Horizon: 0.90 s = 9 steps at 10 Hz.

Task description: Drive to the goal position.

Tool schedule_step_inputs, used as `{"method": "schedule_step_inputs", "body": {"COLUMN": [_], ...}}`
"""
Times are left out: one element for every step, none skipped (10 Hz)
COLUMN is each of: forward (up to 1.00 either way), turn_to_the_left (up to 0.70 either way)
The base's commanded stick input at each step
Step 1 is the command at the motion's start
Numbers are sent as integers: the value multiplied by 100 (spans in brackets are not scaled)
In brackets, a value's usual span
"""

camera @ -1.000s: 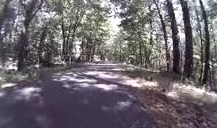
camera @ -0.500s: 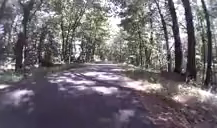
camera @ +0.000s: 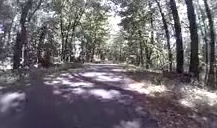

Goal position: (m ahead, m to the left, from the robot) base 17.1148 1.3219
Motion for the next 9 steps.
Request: {"method": "schedule_step_inputs", "body": {"forward": [45, 45, 45, 45, 45, 45, 45, 45, 45], "turn_to_the_left": [0, 0, 0, 0, 0, 0, 0, 0, 0]}}
